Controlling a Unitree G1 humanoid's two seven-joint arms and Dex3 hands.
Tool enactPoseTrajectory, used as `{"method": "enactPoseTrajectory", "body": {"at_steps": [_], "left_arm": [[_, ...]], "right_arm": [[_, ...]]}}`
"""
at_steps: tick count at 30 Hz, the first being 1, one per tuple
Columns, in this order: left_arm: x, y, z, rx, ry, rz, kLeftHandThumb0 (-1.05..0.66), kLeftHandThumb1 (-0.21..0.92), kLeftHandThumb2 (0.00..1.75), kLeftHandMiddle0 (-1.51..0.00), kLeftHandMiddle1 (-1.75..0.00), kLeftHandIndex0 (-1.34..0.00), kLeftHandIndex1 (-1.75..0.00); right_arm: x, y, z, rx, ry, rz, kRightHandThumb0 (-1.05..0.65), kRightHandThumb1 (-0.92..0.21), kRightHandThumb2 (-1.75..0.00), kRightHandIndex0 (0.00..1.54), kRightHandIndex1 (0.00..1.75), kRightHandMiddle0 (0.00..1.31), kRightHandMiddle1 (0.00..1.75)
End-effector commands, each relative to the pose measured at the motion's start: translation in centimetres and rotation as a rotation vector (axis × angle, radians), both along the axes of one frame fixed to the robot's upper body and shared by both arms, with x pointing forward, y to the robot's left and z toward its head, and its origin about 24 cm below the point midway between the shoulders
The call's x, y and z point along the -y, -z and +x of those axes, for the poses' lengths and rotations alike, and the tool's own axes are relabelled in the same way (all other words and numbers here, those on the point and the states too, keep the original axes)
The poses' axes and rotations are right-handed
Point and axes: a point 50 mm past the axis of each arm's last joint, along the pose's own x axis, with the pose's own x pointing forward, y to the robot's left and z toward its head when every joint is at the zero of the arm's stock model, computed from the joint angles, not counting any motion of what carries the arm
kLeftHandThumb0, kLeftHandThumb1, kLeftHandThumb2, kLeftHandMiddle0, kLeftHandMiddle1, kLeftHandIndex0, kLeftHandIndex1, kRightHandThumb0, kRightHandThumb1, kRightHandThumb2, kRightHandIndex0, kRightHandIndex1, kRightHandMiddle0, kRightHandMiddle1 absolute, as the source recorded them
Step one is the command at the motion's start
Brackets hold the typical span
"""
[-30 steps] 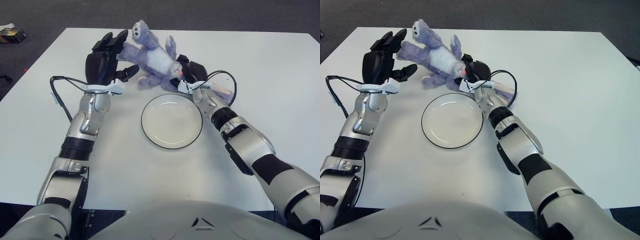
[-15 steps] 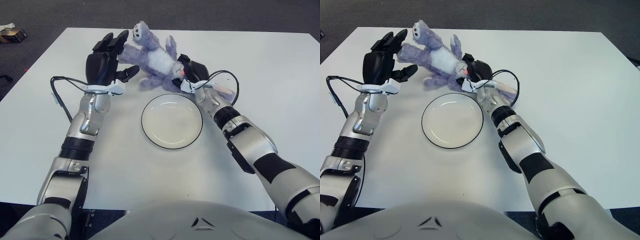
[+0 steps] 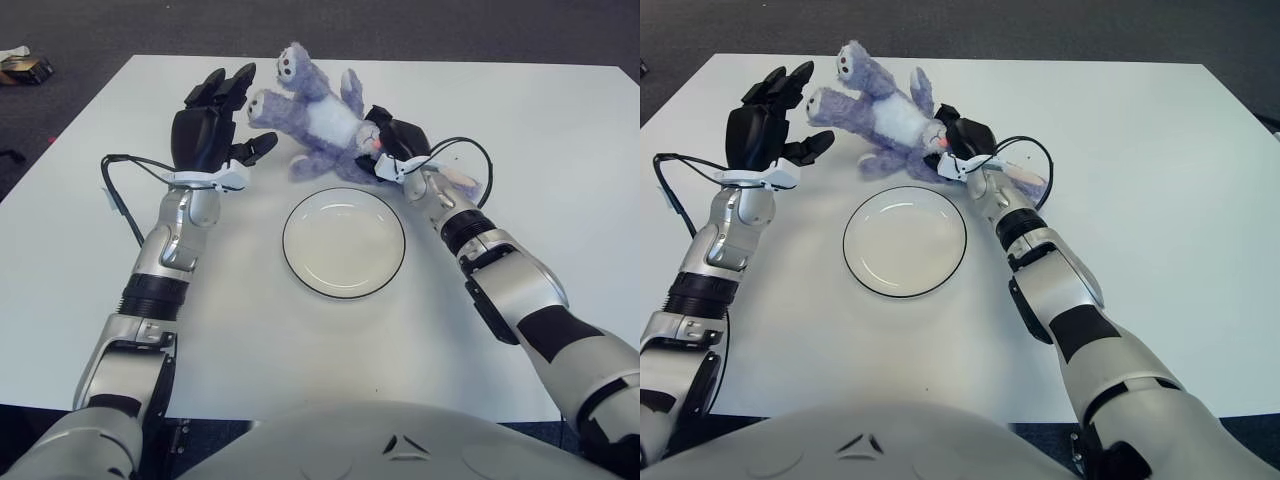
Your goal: Put the doll into the plate.
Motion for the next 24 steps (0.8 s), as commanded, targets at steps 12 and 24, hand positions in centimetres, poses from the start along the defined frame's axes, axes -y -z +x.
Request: {"method": "enactPoseTrajectory", "body": {"at_steps": [12, 24], "left_arm": [[-4.3, -0.4, 1.0, 0.002, -0.052, -0.049, -0.99, 0.92, 0.87, -0.49, -0.01, -0.43, -0.01], [-5.3, -0.4, 1.6, 0.01, -0.044, -0.157, -0.95, 0.92, 0.86, -0.49, 0.0, -0.44, -0.01]], "right_arm": [[0.9, -3.3, -0.6, -0.048, -0.042, 0.011, 0.0, -0.3, -1.3, 0.68, 1.61, 0.41, 1.75], [1.5, -4.2, -0.9, -0.044, -0.05, 0.039, 0.0, -0.3, -1.31, 0.67, 1.62, 0.41, 1.75]]}}
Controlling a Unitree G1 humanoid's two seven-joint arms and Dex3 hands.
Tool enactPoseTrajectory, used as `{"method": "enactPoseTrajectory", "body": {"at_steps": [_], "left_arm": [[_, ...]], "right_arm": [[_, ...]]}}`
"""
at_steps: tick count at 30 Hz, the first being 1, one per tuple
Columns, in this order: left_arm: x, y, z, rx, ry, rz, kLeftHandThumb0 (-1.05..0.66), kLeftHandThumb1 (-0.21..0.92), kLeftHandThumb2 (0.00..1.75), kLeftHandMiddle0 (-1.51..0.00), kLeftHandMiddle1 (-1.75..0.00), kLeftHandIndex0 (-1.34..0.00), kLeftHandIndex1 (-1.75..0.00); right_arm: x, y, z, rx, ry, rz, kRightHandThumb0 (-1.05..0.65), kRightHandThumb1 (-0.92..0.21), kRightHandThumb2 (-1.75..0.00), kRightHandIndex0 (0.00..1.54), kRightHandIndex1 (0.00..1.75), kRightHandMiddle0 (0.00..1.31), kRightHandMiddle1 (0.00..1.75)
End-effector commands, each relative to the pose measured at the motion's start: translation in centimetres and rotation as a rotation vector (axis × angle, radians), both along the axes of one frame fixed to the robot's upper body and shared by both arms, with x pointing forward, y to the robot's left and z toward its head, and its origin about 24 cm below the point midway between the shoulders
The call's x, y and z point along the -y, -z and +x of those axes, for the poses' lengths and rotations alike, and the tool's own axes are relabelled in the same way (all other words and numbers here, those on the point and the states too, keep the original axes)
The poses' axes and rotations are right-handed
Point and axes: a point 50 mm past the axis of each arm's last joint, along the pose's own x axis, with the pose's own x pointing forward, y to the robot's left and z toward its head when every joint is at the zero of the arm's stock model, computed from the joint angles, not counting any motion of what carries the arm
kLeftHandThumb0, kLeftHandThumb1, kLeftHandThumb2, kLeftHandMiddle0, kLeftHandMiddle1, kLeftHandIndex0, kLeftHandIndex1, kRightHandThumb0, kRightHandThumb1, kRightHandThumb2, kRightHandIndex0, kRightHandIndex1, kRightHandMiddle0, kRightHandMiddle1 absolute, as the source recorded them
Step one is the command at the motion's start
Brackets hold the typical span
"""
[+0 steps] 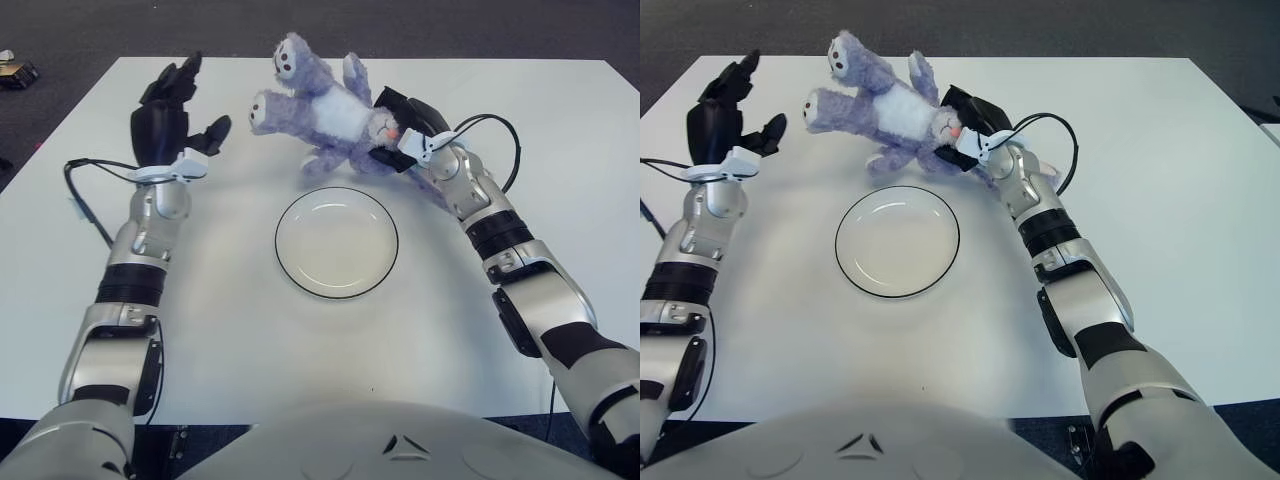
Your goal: Put the doll into the plate.
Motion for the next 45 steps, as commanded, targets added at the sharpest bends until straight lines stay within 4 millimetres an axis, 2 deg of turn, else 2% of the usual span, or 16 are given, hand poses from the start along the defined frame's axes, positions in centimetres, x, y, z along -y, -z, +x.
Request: {"method": "enactPoseTrajectory", "body": {"at_steps": [1, 20, 38, 45], "left_arm": [[-0.4, -0.8, 0.4, 0.025, 0.001, -0.019, -0.95, 0.92, 0.86, -0.49, 0.0, -0.44, -0.01], [-0.9, 0.3, 1.5, -0.104, 0.045, -0.108, -0.89, 0.92, 0.88, -0.47, 0.0, -0.43, 0.0], [-0.6, 1.1, 2.1, -0.138, 0.046, -0.089, -0.86, 0.92, 0.89, -0.47, 0.0, -0.43, 0.0], [1.0, 1.1, 2.2, -0.123, 0.105, -0.034, -0.86, 0.92, 0.9, -0.47, 0.0, -0.44, 0.0]], "right_arm": [[0.7, -0.7, -0.1, 0.006, 0.002, 0.025, 0.0, -0.3, -1.31, 0.67, 1.62, 0.41, 1.75], [2.0, -3.3, -1.3, -0.045, -0.047, 0.033, 0.0, -0.3, -1.31, 0.68, 1.62, 0.4, 1.75], [2.5, -3.6, -2.7, -0.078, -0.151, 0.064, 0.0, -0.28, -1.33, 0.69, 1.62, 0.42, 1.75], [2.6, -3.5, -3.6, -0.093, -0.211, 0.073, 0.0, -0.27, -1.33, 0.69, 1.62, 0.42, 1.75]]}}
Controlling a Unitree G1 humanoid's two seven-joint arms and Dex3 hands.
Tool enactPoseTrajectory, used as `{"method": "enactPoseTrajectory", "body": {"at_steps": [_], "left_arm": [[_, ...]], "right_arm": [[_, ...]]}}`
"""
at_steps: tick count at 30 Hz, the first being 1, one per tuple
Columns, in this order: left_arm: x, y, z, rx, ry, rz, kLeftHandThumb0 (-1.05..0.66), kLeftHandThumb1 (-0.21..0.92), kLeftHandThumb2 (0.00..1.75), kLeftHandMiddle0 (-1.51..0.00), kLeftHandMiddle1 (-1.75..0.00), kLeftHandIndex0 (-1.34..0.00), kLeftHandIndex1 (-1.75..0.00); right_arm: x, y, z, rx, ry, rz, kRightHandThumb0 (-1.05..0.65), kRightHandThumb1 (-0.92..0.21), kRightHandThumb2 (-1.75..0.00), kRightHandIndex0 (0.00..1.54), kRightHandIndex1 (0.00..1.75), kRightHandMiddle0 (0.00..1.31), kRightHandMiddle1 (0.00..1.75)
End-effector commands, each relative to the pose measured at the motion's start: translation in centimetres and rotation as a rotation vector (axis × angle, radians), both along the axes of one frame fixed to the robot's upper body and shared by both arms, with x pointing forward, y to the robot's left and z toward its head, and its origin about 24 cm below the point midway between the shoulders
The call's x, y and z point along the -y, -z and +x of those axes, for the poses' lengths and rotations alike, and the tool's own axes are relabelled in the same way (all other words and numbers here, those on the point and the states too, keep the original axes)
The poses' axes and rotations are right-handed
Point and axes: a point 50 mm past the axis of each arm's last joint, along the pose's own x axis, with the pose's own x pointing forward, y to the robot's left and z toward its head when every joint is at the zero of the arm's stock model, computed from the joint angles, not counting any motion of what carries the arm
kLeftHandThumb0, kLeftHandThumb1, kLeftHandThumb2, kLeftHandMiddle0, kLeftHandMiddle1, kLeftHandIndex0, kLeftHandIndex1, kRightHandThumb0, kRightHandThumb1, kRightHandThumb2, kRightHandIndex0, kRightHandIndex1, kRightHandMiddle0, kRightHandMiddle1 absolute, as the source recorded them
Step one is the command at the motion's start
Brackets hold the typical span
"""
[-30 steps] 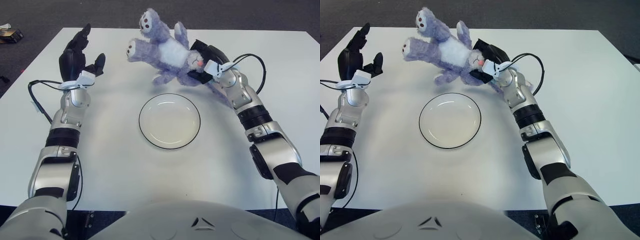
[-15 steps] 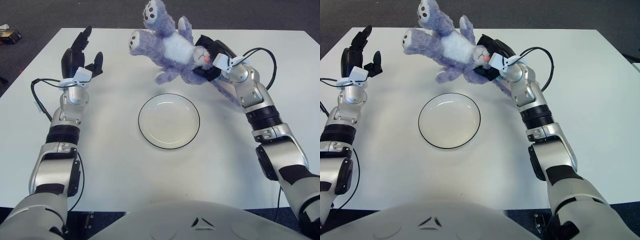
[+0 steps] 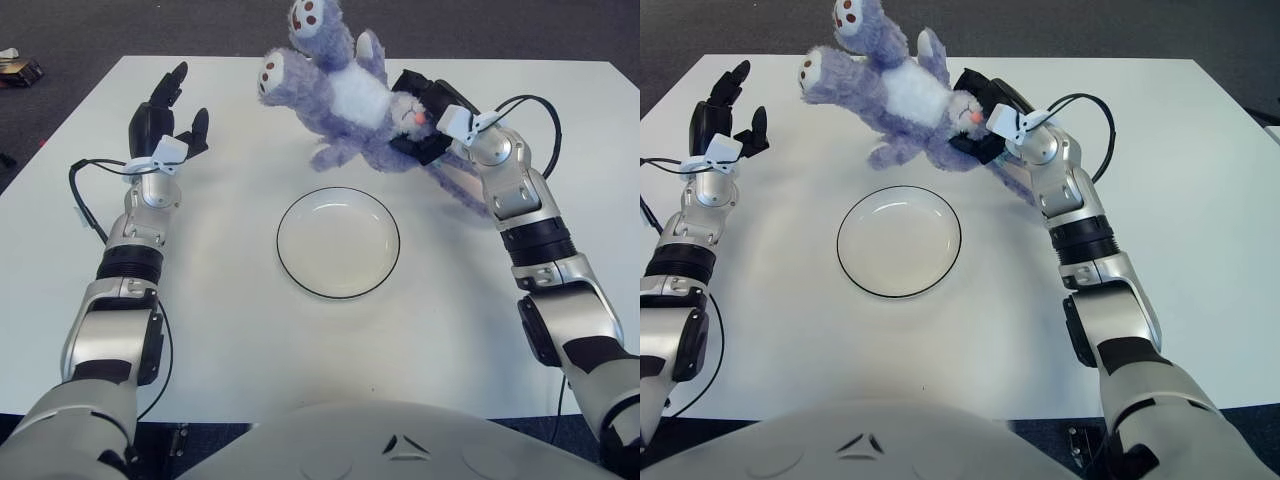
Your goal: Put the doll into the plate.
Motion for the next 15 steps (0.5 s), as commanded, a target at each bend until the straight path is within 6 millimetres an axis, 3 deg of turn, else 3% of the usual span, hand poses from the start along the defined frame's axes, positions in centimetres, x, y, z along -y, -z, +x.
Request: {"method": "enactPoseTrajectory", "body": {"at_steps": [1, 8, 15], "left_arm": [[1.0, -0.8, 0.3, 0.041, 0.047, 0.02, -0.86, 0.92, 0.9, -0.47, 0.0, -0.44, 0.0], [1.8, -0.7, 0.3, 0.044, 0.114, 0.04, -0.87, 0.92, 0.91, -0.47, 0.0, -0.45, -0.01], [2.9, -0.6, 0.6, 0.044, 0.162, 0.057, -0.87, 0.92, 0.91, -0.46, 0.0, -0.47, -0.02]], "right_arm": [[0.4, -0.6, -0.6, 0.029, -0.023, 0.015, 0.0, -0.27, -1.33, 0.69, 1.62, 0.42, 1.75], [0.7, -0.2, -1.5, 0.082, -0.023, 0.016, 0.0, -0.28, -1.33, 0.69, 1.62, 0.42, 1.75], [1.1, 0.3, -2.5, 0.248, -0.03, -0.016, 0.0, -0.31, -1.3, 0.66, 1.63, 0.41, 1.75]]}}
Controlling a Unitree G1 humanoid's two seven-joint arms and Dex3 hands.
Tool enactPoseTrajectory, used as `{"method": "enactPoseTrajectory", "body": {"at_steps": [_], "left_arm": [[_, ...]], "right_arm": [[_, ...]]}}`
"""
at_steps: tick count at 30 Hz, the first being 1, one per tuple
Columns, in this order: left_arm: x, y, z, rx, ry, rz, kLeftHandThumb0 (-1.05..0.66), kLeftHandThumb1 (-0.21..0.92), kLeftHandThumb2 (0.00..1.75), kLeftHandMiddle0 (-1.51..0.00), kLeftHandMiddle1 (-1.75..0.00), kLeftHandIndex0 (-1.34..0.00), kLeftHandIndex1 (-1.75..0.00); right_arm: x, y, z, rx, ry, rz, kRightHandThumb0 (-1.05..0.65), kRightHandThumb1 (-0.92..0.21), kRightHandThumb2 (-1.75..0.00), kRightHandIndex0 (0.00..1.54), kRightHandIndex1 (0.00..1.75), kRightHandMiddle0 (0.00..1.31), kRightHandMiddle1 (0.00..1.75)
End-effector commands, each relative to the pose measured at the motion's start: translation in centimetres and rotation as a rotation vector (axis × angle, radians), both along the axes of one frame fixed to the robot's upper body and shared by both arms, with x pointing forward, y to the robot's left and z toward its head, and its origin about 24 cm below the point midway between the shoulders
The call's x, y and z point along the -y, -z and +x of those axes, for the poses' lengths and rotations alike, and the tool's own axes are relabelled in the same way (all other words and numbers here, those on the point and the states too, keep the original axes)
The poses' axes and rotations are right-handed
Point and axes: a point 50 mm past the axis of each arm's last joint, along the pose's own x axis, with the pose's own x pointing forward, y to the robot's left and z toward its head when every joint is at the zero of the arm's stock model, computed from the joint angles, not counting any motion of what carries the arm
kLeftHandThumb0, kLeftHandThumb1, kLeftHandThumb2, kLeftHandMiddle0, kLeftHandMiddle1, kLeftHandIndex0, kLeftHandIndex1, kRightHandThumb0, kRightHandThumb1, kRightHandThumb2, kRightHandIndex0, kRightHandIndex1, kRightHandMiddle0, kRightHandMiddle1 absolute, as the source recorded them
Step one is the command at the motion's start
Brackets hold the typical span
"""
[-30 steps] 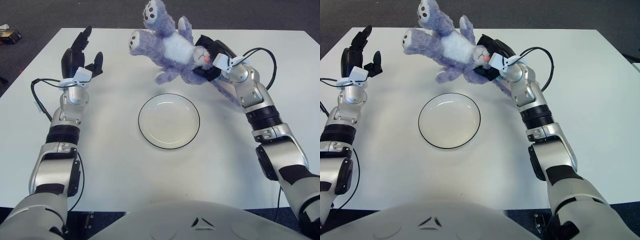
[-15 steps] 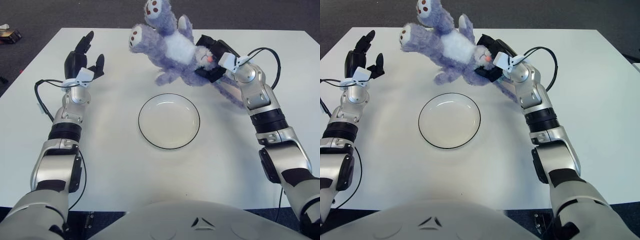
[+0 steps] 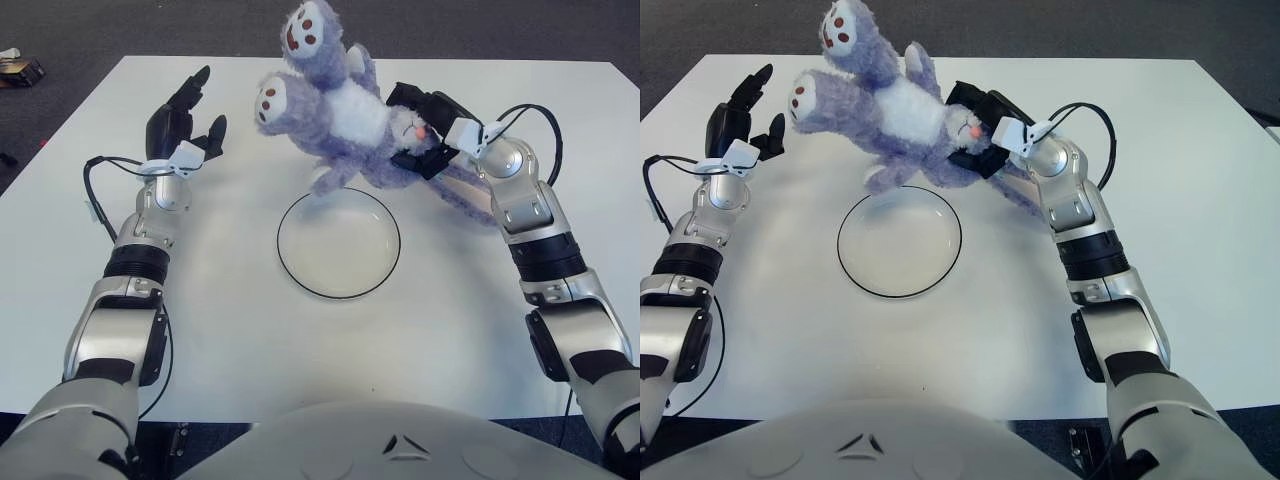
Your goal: Put the doll into the plate.
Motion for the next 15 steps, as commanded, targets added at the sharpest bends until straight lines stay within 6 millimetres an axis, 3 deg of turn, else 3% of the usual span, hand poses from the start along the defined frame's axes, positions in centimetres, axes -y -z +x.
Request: {"method": "enactPoseTrajectory", "body": {"at_steps": [1, 15], "left_arm": [[1.0, -0.5, 0.5, 0.018, 0.039, 0.016, -0.87, 0.92, 0.91, -0.46, 0.0, -0.47, -0.02], [2.8, -0.9, 1.0, 0.066, 0.087, 0.095, -0.87, 0.92, 0.93, -0.56, -0.04, -0.49, -0.03]], "right_arm": [[0.5, -0.4, -0.6, 0.113, 0.0, -0.011, 0.0, -0.31, -1.3, 0.65, 1.63, 0.41, 1.75], [0.9, 0.0, -1.0, 0.192, -0.019, -0.071, 0.0, -0.35, -1.26, 0.6, 1.68, 0.38, 1.75]]}}
